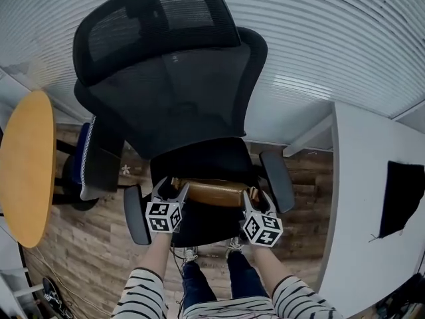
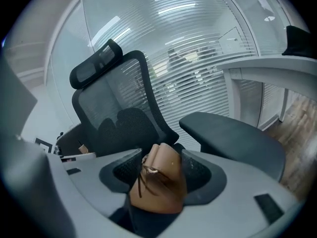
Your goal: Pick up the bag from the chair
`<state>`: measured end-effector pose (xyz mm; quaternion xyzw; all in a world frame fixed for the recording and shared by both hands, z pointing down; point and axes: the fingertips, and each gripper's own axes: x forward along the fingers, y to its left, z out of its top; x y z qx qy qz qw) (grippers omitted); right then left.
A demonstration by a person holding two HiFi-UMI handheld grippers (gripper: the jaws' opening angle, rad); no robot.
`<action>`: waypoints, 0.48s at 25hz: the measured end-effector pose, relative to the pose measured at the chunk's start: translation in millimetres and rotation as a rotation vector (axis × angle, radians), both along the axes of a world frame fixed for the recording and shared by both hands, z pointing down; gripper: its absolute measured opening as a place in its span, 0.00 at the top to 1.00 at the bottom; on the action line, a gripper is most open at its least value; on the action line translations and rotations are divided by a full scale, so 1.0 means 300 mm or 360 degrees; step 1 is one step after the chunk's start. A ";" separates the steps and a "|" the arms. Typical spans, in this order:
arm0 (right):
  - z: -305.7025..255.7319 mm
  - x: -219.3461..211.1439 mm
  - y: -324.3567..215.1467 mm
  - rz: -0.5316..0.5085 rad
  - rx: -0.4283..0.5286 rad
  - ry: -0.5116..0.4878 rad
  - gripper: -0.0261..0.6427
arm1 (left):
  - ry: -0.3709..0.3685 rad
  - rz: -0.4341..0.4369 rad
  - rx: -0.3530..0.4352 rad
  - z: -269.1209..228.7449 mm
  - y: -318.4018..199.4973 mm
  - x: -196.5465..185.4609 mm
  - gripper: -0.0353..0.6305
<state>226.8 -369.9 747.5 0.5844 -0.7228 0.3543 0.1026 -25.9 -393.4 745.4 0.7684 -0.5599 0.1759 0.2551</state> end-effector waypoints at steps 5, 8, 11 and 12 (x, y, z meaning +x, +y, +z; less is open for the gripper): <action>0.013 0.003 -0.021 0.0041 0.0030 -0.0041 0.60 | 0.0028 -0.0004 -0.0041 0.046 -0.056 0.017 0.55; 0.014 -0.006 -0.023 0.0044 0.0048 -0.0065 0.67 | 0.0076 -0.0057 -0.0054 0.054 -0.067 0.004 0.64; 0.012 -0.012 -0.012 0.0046 0.0050 -0.0042 0.74 | 0.0174 -0.0101 -0.0053 0.046 -0.052 -0.006 0.70; 0.012 -0.011 -0.003 0.0051 0.0047 -0.0038 0.75 | 0.0205 -0.0110 -0.0053 0.042 -0.041 -0.010 0.73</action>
